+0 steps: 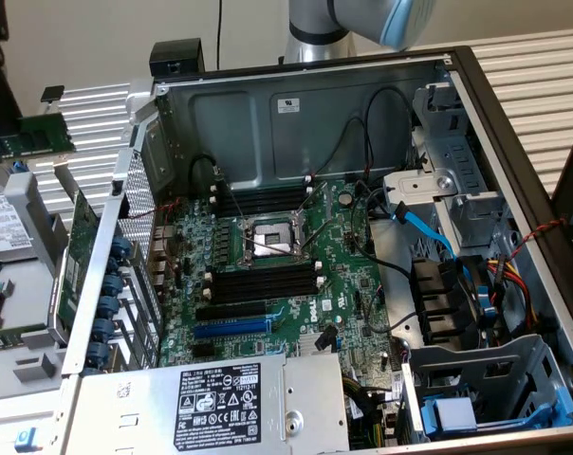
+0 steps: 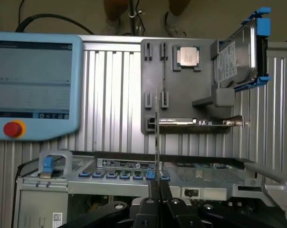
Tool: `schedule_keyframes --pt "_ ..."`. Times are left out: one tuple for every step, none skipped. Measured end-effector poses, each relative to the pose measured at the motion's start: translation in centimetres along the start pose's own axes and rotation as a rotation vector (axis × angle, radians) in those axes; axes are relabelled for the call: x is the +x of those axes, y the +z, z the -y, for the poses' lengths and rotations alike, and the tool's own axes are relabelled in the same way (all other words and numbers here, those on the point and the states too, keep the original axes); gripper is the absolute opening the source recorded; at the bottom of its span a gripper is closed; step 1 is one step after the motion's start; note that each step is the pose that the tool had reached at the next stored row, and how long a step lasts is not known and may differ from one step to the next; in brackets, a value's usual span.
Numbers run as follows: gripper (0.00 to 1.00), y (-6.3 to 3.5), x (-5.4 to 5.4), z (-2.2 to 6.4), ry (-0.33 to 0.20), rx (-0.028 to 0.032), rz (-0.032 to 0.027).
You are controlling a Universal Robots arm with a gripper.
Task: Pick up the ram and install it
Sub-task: 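Pick up the ram and move it above insertion slot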
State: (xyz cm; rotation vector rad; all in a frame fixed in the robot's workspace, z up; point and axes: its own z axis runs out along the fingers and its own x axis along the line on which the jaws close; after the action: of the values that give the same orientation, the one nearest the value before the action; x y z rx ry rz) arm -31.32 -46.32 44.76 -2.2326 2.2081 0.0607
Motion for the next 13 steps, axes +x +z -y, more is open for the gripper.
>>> schedule_keyframes --pt "0.12 -0.05 0.0 0.44 0.000 -0.0001 0.0000" --pt "0.12 -0.10 0.0 0.89 0.000 0.0000 0.0001" --pt "0.12 -0.14 0.0 1.37 0.000 0.0001 0.0002" --pt "0.12 -0.19 0.0 1.84 0.000 0.0000 0.0002" --pt "0.12 -0.24 0.0 2.29 0.000 -0.0001 0.0002" --pt "0.12 -0.29 0.0 2.73 0.000 -0.0002 0.0001" --pt "0.12 -0.33 0.0 3.18 0.000 -0.0001 0.0002" --pt "0.12 -0.37 0.0 3.63 0.000 -0.0002 0.0002" --pt "0.12 -0.39 0.0 4.09 0.000 -0.0002 0.0002" --pt "0.12 -0.41 0.0 4.54 0.000 -0.0002 0.0002" --pt "0.12 -0.43 0.0 4.99 0.000 -0.0003 0.0002" --pt "0.12 -0.44 0.0 5.44 0.000 -0.0003 0.0002" --pt "0.12 -0.45 0.0 5.89 0.000 -0.0004 0.0002"
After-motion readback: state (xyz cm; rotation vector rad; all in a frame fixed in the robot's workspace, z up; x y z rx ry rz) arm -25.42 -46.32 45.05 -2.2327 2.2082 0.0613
